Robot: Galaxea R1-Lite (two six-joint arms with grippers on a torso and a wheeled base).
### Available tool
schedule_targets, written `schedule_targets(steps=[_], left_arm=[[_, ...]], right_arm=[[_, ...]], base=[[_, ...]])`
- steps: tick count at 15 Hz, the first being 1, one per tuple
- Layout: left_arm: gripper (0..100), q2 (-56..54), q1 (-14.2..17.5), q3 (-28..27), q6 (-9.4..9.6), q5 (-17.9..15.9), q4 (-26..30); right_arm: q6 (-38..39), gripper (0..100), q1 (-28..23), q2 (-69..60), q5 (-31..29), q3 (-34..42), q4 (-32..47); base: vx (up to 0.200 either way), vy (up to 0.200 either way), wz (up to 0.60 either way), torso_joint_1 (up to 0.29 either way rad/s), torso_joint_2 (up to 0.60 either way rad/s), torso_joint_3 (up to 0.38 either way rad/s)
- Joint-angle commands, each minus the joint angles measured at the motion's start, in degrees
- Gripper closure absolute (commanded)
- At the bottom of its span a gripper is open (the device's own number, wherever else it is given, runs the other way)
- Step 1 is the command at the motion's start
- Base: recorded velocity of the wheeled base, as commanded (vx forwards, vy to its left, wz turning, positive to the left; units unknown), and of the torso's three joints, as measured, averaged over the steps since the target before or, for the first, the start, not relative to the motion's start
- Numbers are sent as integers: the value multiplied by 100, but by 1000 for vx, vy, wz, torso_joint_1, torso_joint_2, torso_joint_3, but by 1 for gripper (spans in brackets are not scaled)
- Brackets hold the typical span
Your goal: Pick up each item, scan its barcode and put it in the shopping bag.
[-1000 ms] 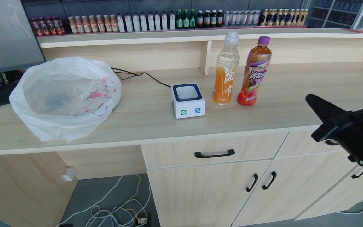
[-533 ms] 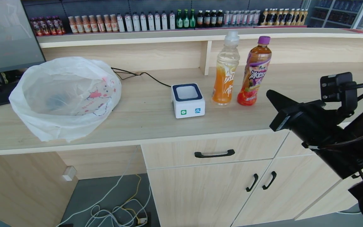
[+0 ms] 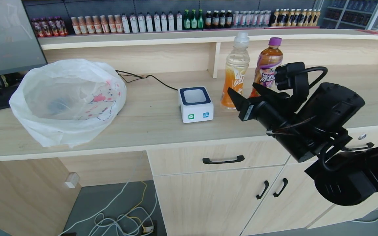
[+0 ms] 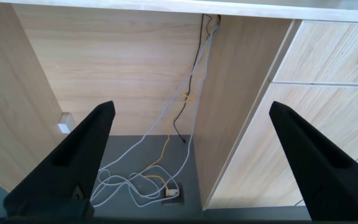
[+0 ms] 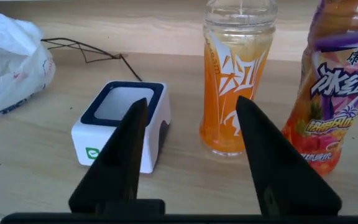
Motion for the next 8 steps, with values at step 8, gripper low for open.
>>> schedule_targets(steps=[8], left_arm=[[0, 1, 6, 0, -10, 0, -1]], right_arm=[[20, 0, -109, 618, -465, -967, 195]], base=[[0, 0, 0, 0, 0, 0]])
